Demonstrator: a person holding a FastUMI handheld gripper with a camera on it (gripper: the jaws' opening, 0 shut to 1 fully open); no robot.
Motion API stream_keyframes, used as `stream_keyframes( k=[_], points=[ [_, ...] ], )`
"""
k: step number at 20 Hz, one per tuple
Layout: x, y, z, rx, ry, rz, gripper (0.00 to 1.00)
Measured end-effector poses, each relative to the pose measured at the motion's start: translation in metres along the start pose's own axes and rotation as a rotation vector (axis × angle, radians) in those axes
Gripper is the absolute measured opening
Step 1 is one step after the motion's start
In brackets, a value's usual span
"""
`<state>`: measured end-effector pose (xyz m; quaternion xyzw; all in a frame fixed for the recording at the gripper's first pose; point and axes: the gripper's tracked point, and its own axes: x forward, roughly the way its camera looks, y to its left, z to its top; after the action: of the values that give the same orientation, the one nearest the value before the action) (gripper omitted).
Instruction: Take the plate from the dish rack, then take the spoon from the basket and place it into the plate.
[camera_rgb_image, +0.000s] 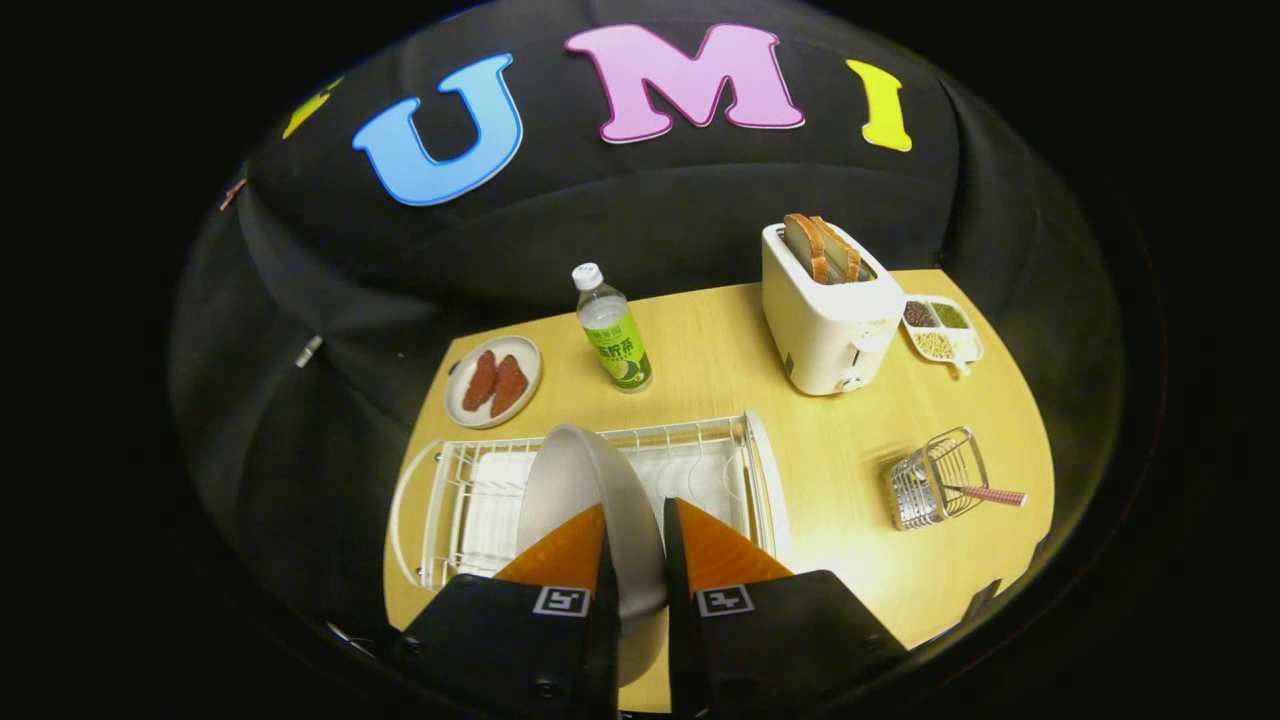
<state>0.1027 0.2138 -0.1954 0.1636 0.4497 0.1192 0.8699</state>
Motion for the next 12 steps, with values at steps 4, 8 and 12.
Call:
stream_keyframes(
  k=[4, 8, 12],
  points=[
    [-0.069, -0.050, 0.006, -0.024, -0.072, 0.054, 0.24],
    [-0.131, -0.104, -0.012, -0.035, -0.098, 0.043, 0.24],
    [-0.170, -0.161, -0.048, 0.029, -0.064, 0.042, 0.24]
  ],
)
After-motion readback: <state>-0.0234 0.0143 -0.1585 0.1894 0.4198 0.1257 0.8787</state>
